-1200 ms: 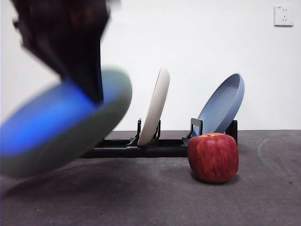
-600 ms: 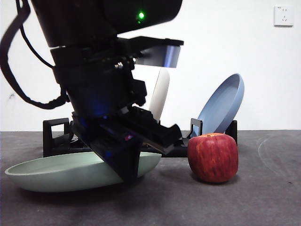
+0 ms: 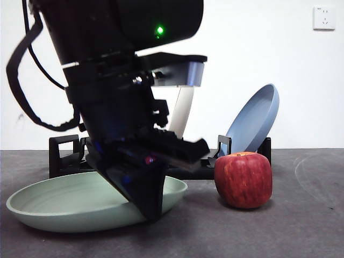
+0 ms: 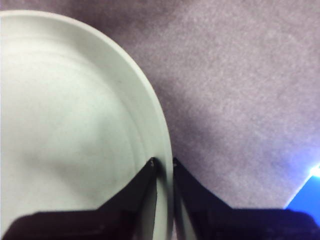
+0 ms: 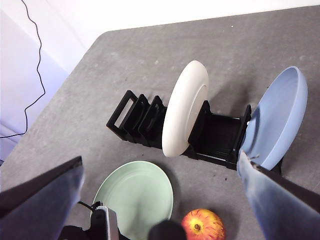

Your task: Take the green plate from the plate rack,put the plate on the table,take the apple from the table,put the apple in the plate

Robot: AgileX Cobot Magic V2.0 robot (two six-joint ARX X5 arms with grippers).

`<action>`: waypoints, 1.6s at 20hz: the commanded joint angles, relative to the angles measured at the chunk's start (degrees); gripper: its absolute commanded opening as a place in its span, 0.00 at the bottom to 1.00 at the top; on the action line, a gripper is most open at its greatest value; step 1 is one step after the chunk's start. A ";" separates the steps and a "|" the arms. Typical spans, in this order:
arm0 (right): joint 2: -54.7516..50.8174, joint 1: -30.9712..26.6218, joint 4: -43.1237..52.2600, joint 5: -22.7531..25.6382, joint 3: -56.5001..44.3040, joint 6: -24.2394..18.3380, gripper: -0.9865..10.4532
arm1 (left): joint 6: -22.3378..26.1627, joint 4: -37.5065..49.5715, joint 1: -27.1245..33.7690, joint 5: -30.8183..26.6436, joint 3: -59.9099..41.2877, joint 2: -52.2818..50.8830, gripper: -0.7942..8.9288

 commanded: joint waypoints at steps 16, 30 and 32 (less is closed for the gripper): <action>0.04 0.07 -2.73 0.15 0.28 -1.79 0.69 | -4.83 -5.51 3.96 7.17 -0.33 -4.11 0.41; -0.11 6.97 -19.43 7.61 -5.07 -8.81 0.69 | 5.31 -27.32 8.35 -6.14 34.86 -37.53 0.41; -0.11 11.02 -15.30 8.83 -10.56 -6.45 0.69 | 5.97 -32.92 8.96 -6.08 40.09 -38.93 0.41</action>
